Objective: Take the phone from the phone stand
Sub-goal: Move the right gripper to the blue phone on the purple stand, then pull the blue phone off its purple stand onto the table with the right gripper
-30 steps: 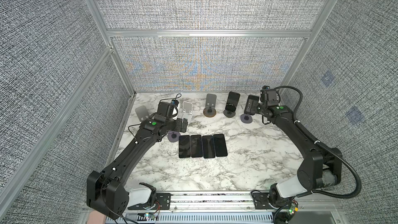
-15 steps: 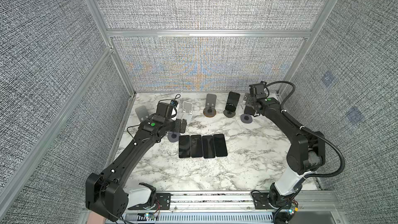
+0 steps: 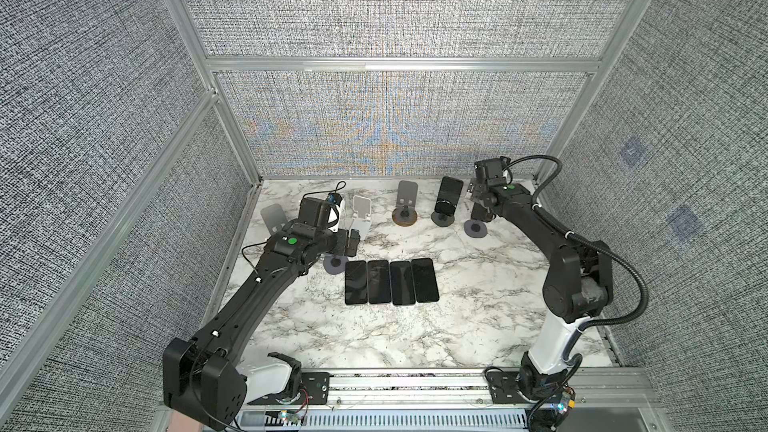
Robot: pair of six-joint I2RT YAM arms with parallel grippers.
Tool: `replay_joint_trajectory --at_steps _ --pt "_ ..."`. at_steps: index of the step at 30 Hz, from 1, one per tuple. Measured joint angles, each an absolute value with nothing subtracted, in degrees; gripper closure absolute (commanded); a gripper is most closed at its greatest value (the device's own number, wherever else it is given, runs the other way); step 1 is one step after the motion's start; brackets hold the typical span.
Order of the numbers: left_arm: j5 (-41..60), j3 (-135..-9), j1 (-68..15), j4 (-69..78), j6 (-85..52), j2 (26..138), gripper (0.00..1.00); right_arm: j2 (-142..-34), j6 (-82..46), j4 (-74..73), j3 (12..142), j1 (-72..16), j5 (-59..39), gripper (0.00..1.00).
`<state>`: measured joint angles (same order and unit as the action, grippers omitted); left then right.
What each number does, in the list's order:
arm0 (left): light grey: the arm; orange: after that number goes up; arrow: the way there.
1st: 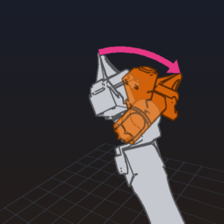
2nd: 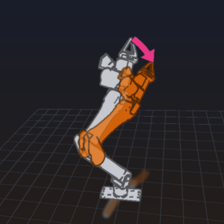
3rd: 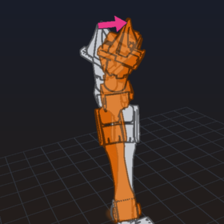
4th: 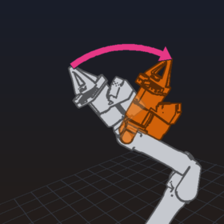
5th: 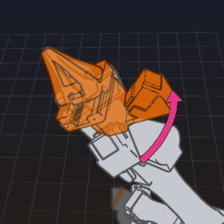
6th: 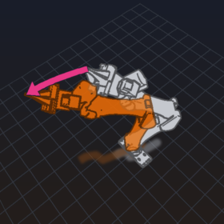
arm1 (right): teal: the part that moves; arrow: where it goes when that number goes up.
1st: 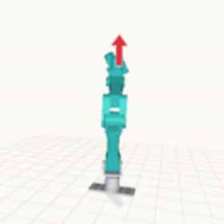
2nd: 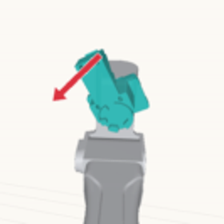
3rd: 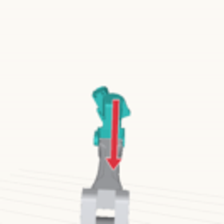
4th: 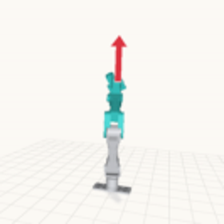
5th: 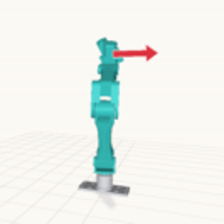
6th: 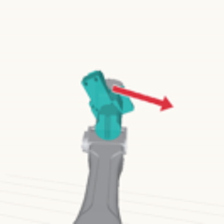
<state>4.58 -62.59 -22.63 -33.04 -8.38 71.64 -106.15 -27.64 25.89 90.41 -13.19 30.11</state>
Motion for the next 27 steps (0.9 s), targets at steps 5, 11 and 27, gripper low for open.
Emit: replay_joint_trajectory --at_steps 5,11,27 --pt "5.0 -62.4 -22.3 -33.0 -8.3 71.6 0.01 -107.7 -27.6 25.1 91.2 -13.2 30.1 0.01" --pt "6.0 -62.4 -22.2 -33.0 -8.0 71.6 0.01 -108.2 -27.9 25.1 91.4 -13.2 30.5 0.01" --pt "6.2 -62.3 -21.6 -33.0 -7.9 70.0 0.01 -108.4 -26.5 23.7 90.6 -13.4 32.4 0.11"
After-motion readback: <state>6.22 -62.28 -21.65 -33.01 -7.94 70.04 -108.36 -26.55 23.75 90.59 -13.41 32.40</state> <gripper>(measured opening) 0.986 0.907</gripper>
